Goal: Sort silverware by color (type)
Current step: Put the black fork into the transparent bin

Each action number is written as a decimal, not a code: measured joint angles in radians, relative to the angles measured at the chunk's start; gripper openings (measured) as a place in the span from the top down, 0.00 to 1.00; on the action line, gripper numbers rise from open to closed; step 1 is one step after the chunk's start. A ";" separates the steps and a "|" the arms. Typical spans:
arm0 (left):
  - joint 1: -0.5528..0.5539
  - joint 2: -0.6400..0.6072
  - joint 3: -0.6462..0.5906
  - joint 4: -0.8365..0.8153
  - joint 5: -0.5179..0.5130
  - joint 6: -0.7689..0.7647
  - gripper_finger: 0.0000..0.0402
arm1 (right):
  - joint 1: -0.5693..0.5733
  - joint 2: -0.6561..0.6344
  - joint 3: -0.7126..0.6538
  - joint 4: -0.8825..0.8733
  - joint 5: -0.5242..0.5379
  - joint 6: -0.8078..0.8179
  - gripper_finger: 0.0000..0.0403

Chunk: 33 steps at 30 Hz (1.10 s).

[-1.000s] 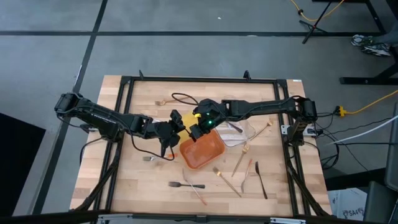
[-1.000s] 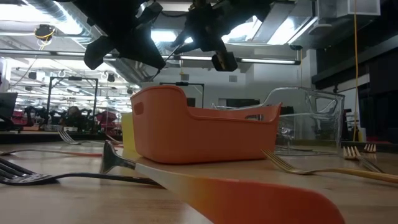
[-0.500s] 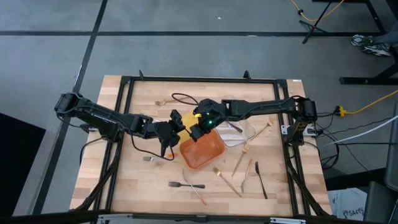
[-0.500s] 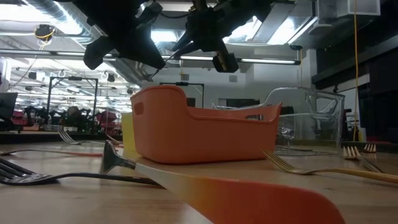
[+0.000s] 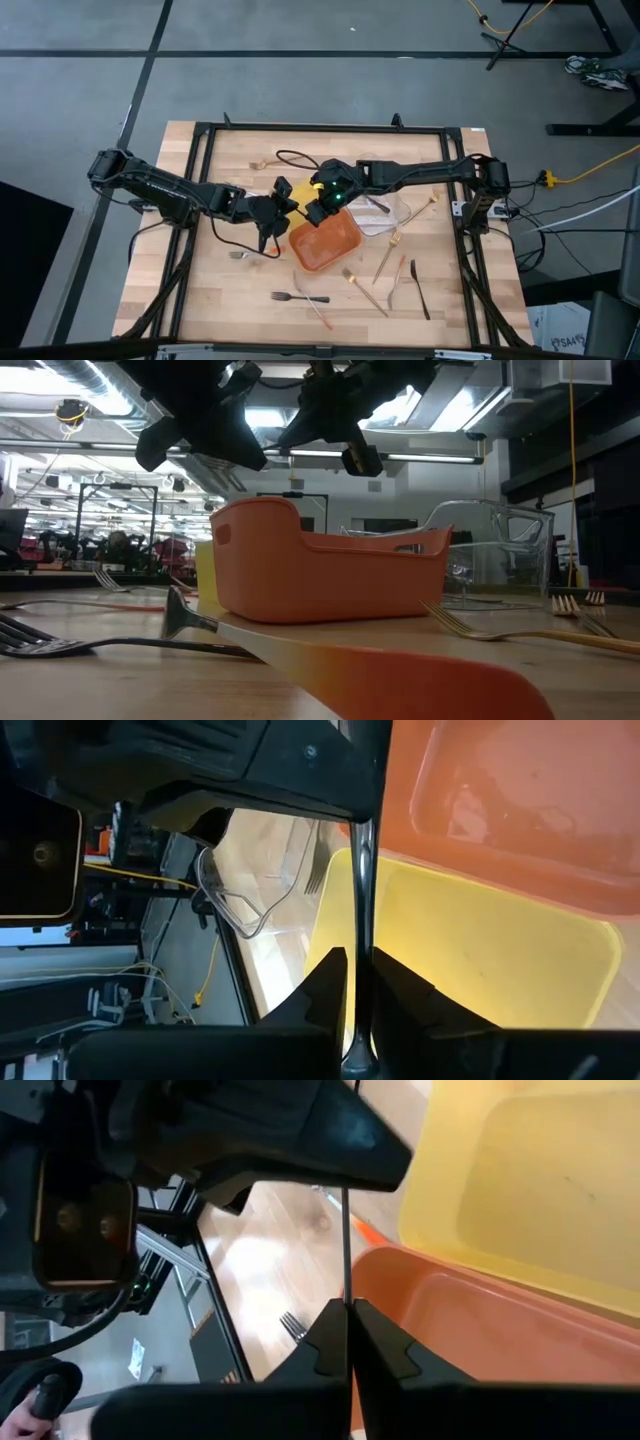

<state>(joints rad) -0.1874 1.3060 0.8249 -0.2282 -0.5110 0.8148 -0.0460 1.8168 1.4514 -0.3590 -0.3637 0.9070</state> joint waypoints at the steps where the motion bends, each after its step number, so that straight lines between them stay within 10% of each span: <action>1: -0.003 0.000 0.000 0.000 0.000 0.000 0.91 | 0.000 0.000 0.000 0.000 0.006 0.000 1.00; 33: -0.020 -0.293 0.000 -0.113 -0.132 -0.218 0.91 | -0.160 -0.214 0.001 -0.211 0.068 -0.057 1.00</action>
<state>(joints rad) -0.2077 1.0126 0.8246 -0.3417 -0.6426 0.5967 -0.2060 1.6032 1.4528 -0.5698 -0.2959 0.8501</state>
